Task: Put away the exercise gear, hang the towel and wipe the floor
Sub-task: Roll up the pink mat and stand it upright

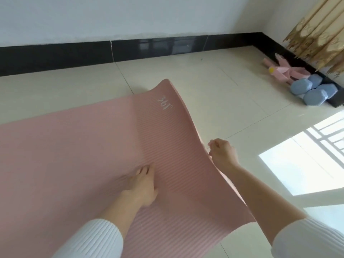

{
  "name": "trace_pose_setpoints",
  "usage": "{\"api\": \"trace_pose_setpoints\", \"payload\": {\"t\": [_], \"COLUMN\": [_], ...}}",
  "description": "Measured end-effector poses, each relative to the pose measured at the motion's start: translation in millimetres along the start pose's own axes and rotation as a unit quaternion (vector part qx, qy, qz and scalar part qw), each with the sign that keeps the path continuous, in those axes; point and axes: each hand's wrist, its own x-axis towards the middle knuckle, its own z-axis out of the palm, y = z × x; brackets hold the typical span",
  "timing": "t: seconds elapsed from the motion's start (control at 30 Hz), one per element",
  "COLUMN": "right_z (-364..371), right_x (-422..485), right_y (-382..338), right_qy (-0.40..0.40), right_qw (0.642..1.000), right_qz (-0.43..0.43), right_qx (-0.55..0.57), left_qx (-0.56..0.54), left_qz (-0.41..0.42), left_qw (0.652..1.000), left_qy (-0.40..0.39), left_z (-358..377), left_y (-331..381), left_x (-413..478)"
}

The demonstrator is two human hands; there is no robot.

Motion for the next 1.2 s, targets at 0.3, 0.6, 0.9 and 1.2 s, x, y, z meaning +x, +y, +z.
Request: {"api": "trace_pose_setpoints", "payload": {"t": [0.3,0.6,0.9,1.2], "right_z": [33.6,49.8,73.8,68.4], "right_x": [4.1,-0.9,-20.4,-35.5], "right_y": [-11.2,0.3,1.7,-5.0], "right_qy": [-0.123,-0.106,-0.014,-0.121], "right_qw": [0.987,0.976,0.935,0.973], "right_qz": [-0.024,-0.115,-0.271,-0.196], "right_qx": [-0.102,-0.148,-0.226,-0.001], "left_qx": [-0.030,-0.081,-0.620,-0.641], "left_qz": [0.010,0.032,-0.068,-0.137], "left_qw": [0.996,0.983,0.778,0.749], "left_qy": [0.086,0.164,0.077,0.095], "left_z": [-17.7,-15.5,-28.2,-18.2], "left_y": [20.6,46.0,49.3,28.1], "left_x": [-1.1,40.3,68.9,65.6]}}
